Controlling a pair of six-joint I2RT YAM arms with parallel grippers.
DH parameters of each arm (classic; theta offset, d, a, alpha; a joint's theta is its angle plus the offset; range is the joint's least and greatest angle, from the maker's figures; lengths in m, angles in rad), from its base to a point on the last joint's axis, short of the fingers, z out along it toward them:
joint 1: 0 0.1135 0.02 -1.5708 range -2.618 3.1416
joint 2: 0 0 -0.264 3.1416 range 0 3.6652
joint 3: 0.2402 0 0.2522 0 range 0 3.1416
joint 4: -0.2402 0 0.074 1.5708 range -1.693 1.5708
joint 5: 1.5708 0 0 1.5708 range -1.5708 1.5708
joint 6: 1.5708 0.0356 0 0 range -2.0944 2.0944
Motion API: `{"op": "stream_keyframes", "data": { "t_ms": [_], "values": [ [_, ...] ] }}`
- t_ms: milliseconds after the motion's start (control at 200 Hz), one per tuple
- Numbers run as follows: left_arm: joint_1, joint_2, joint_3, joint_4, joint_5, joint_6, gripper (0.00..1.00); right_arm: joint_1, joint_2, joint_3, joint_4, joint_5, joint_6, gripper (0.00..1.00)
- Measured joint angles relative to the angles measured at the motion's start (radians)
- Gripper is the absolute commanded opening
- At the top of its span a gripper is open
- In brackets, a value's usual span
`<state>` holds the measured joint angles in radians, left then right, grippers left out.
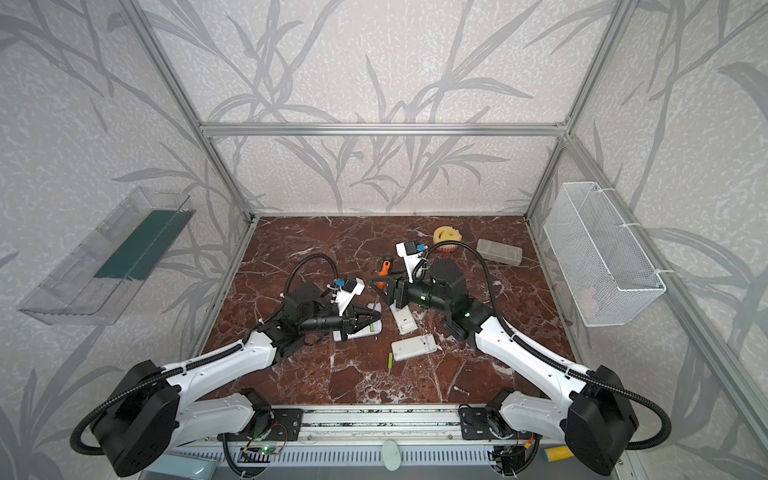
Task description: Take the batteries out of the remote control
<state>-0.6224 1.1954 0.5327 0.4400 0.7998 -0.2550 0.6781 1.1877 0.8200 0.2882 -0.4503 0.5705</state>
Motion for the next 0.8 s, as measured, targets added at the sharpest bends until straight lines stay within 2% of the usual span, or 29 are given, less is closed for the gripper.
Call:
{"op": "stream_keyframes", "data": {
  "t_ms": [55, 100, 120, 175, 210, 315, 410, 490, 555, 680, 800],
  "values": [
    [0.0, 0.0, 0.01, -0.014, 0.017, 0.0, 0.0, -0.008, 0.016, 0.002, 0.016, -0.031, 0.008, 0.16],
    [0.0, -0.001, 0.016, -0.022, 0.024, -0.003, 0.0, -0.016, 0.026, 0.002, 0.021, -0.045, 0.012, 0.0],
    [0.0, -0.001, 0.019, -0.028, 0.024, -0.007, 0.01, -0.02, 0.03, 0.002, 0.023, -0.053, 0.015, 0.0],
    [0.001, -0.001, 0.024, -0.04, 0.021, -0.016, 0.22, -0.025, 0.037, 0.002, 0.03, -0.056, 0.021, 0.0],
    [0.001, -0.003, 0.025, -0.049, 0.012, -0.011, 0.32, -0.026, 0.037, 0.002, 0.028, -0.051, 0.024, 0.0],
    [-0.001, -0.032, 0.025, -0.11, -0.065, -0.017, 0.53, -0.012, 0.012, -0.026, 0.017, 0.04, 0.037, 0.0],
    [0.002, -0.099, 0.024, -0.204, -0.216, -0.053, 0.56, 0.058, -0.045, -0.091, -0.022, 0.278, 0.042, 0.0],
    [0.013, -0.159, 0.027, -0.325, -0.364, -0.11, 0.56, 0.183, -0.057, -0.112, -0.082, 0.509, 0.028, 0.0],
    [0.035, -0.188, 0.029, -0.434, -0.473, -0.172, 0.56, 0.27, -0.036, -0.117, -0.089, 0.64, 0.019, 0.0],
    [0.084, -0.214, -0.015, -0.572, -0.601, -0.283, 0.56, 0.326, 0.055, -0.122, -0.04, 0.794, 0.023, 0.0],
    [0.093, -0.235, -0.116, -0.624, -0.647, -0.358, 0.56, 0.33, 0.179, -0.123, 0.029, 0.882, 0.024, 0.0]
  ]
}}
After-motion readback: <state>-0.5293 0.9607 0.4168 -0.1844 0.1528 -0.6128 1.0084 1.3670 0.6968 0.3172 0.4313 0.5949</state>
